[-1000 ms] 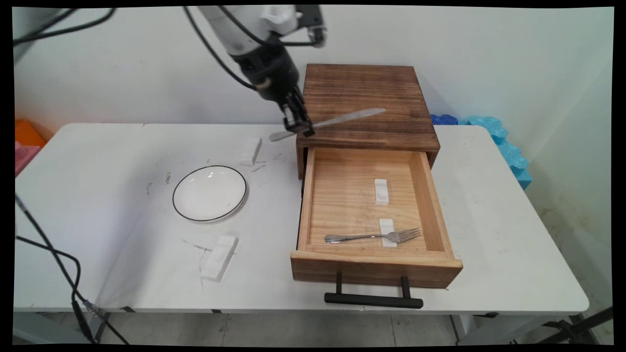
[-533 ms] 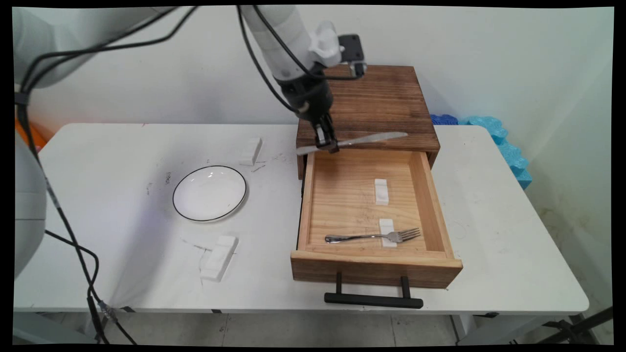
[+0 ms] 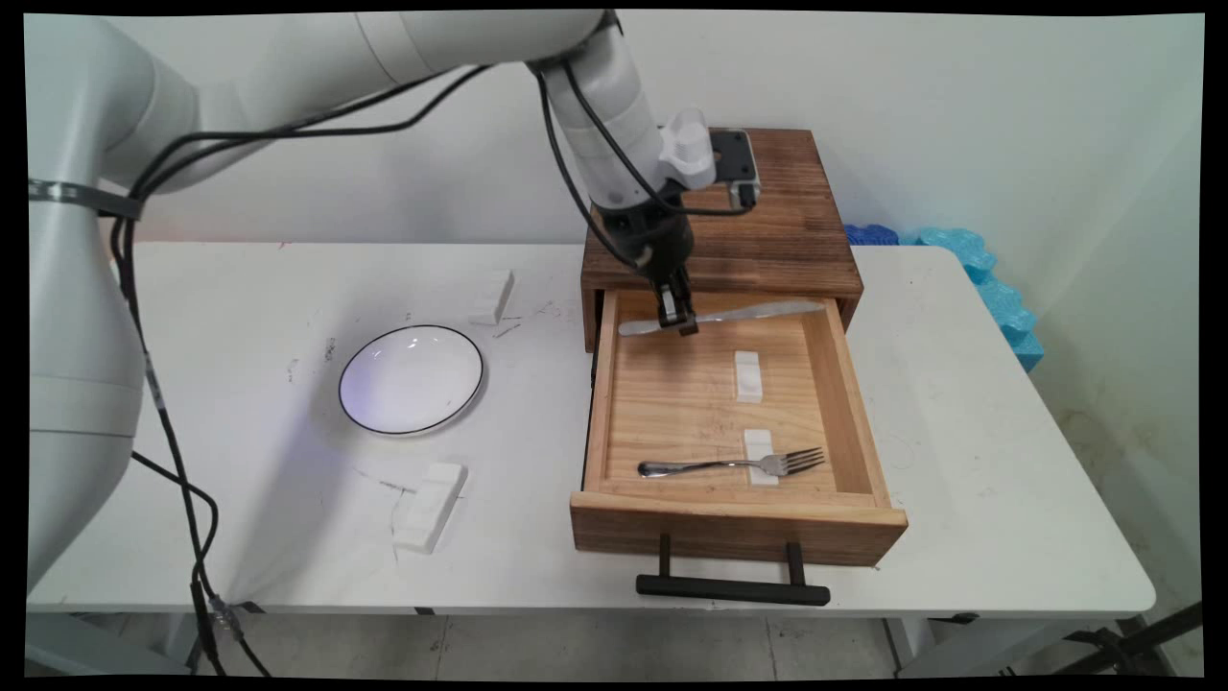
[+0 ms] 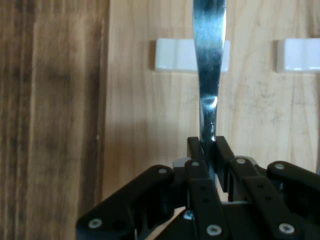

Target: Place the picked object into the drawer

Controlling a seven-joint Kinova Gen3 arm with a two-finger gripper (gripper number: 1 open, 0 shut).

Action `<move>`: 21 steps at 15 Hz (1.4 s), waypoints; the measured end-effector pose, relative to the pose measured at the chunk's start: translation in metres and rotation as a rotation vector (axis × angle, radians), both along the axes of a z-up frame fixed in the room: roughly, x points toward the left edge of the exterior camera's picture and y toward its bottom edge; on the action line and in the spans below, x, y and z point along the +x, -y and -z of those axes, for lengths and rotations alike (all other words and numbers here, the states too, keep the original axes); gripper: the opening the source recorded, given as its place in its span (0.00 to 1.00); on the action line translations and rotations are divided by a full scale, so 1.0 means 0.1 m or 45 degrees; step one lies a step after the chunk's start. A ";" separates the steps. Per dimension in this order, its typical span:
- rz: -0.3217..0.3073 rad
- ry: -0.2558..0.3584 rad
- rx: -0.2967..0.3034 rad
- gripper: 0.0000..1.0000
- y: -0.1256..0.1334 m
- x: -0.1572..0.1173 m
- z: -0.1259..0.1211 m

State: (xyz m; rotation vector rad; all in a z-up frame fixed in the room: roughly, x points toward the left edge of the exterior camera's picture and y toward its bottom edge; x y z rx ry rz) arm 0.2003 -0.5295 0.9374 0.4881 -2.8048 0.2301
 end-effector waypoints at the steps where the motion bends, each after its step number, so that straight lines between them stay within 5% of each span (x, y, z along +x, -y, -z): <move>1: 0.006 0.000 0.005 0.00 0.02 -0.03 0.05; 21: 0.030 -0.013 0.020 0.00 0.13 -0.21 0.63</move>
